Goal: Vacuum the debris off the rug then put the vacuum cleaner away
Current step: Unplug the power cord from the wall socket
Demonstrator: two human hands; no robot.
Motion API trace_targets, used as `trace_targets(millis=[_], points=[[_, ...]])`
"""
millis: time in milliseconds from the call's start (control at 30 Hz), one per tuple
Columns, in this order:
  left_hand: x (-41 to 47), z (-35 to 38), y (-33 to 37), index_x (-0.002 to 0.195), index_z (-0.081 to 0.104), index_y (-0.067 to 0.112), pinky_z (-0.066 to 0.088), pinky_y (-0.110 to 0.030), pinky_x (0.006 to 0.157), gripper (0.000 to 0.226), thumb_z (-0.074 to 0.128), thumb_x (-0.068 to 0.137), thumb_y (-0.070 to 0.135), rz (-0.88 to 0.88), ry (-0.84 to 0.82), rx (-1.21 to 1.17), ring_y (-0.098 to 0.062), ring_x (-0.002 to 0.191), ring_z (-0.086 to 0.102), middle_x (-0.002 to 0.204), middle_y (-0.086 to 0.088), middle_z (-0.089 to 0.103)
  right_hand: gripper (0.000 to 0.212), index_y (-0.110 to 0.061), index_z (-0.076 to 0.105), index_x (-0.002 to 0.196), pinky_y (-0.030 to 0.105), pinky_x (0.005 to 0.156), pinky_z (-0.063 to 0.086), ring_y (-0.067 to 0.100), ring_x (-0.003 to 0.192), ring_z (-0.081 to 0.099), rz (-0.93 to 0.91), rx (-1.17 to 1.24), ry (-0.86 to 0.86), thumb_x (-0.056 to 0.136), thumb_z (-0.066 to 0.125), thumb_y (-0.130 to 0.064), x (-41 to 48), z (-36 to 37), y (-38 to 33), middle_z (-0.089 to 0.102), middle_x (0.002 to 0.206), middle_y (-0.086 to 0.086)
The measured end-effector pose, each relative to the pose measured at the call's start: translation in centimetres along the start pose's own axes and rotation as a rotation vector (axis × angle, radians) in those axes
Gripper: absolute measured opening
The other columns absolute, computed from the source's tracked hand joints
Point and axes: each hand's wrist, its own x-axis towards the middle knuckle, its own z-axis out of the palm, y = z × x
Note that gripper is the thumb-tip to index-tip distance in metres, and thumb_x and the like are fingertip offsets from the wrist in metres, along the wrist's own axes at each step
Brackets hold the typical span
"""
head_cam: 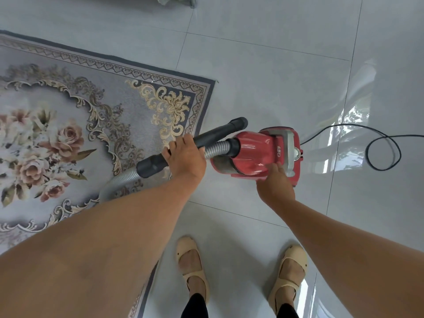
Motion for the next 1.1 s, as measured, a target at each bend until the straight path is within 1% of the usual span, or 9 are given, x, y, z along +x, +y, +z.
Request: trace_targets(millis=[167, 333, 467, 600, 667, 833, 933, 1033, 1100], points=[[1.1, -2.0, -2.5, 0.129, 0.045, 0.016, 0.023, -0.048, 0.106, 0.04, 0.049, 0.095, 0.036, -0.111, -0.217, 0.019, -0.03, 0.126, 0.038, 0.132, -0.009, 0.047, 0.05, -0.013, 0.042, 0.139, 0.046, 0.095, 0.049, 0.033, 0.122, 0.053, -0.137, 0.002, -0.023, 0.09, 0.049, -0.007, -1.5, 0.4, -3.9, 0.034, 0.153, 0.006], [0.6, -3.4, -4.3, 0.139, 0.038, 0.015, 0.034, -0.05, 0.107, 0.052, 0.051, 0.095, 0.039, -0.15, -0.373, -0.094, -0.031, 0.124, 0.048, 0.134, -0.011, 0.051, 0.036, -0.012, 0.047, 0.125, 0.038, 0.083, 0.046, 0.029, 0.106, 0.056, -0.15, 0.029, -0.023, 0.09, 0.047, -0.005, -3.2, -0.2, -6.4, 0.054, 0.126, 0.006], [-1.3, -6.3, -3.1, 0.135, 0.043, 0.018, 0.031, -0.048, 0.102, 0.044, 0.049, 0.096, 0.038, -0.094, -0.356, -0.018, -0.027, 0.118, 0.051, 0.128, -0.005, 0.055, 0.036, -0.015, 0.048, 0.127, 0.035, 0.079, 0.045, 0.024, 0.102, 0.056, -0.172, 0.034, -0.033, 0.091, 0.05, -0.008, -5.6, -2.2, -7.3, 0.056, 0.122, 0.003], [-3.2, -9.2, -0.7, 0.119, 0.055, 0.02, 0.036, -0.044, 0.094, 0.028, 0.048, 0.096, 0.034, -0.045, -0.339, -0.073, -0.024, 0.1, 0.059, 0.109, -0.001, 0.064, 0.035, -0.016, 0.051, 0.127, 0.036, 0.079, 0.051, 0.025, 0.091, 0.059, -0.145, 0.072, -0.038, 0.094, 0.044, -0.008, -8.1, -5.5, -7.7, 0.063, 0.11, 0.007], [-4.2, -10.7, 1.0, 0.118, 0.057, 0.019, 0.037, -0.042, 0.091, 0.029, 0.045, 0.097, 0.034, -0.012, -0.329, -0.09, -0.024, 0.1, 0.059, 0.109, -0.001, 0.064, 0.034, -0.015, 0.054, 0.126, 0.034, 0.077, 0.052, 0.025, 0.089, 0.06, -0.141, 0.099, -0.022, 0.095, 0.042, -0.009, -9.3, -7.4, -7.5, 0.064, 0.107, 0.009], [-7.0, -14.9, 6.1, 0.115, 0.059, 0.013, 0.045, -0.041, 0.094, 0.028, 0.044, 0.098, 0.028, 0.063, -0.357, -0.194, -0.027, 0.104, 0.059, 0.115, -0.007, 0.064, 0.033, -0.017, 0.06, 0.124, 0.03, 0.084, 0.049, 0.024, 0.103, 0.062, -0.144, 0.138, -0.034, 0.096, 0.042, -0.012, -12.4, -13.3, -6.2, 0.065, 0.116, 0.004], [-9.1, -18.3, 10.0, 0.106, 0.062, 0.014, 0.05, -0.042, 0.09, 0.022, 0.048, 0.094, 0.025, 0.094, -0.375, -0.268, -0.026, 0.1, 0.06, 0.11, -0.007, 0.066, 0.029, -0.019, 0.062, 0.121, 0.035, 0.091, 0.051, 0.025, 0.105, 0.063, -0.146, 0.198, -0.018, 0.097, 0.044, -0.017, -15.0, -18.2, -4.6, 0.066, 0.114, 0.004], [-11.9, -22.5, 13.7, 0.103, 0.064, 0.014, 0.052, -0.037, 0.086, 0.02, 0.049, 0.093, 0.024, 0.13, -0.382, -0.293, -0.023, 0.097, 0.062, 0.107, -0.005, 0.067, 0.032, -0.013, 0.064, 0.121, 0.029, 0.084, 0.052, 0.022, 0.098, 0.065, -0.2, 0.121, -0.007, 0.098, 0.043, -0.009, -17.5, -23.1, -3.3, 0.066, 0.119, 0.004], [-13.7, -25.0, 15.9, 0.104, 0.064, 0.014, 0.051, -0.034, 0.084, 0.02, 0.05, 0.093, 0.024, 0.145, -0.389, -0.29, -0.022, 0.098, 0.062, 0.107, -0.003, 0.066, 0.029, -0.015, 0.065, 0.117, 0.014, 0.064, 0.045, 0.008, 0.076, 0.062, -0.192, 0.175, 0.009, 0.098, 0.044, -0.011, -19.0, -25.9, -2.3, 0.07, 0.113, 0.003]])
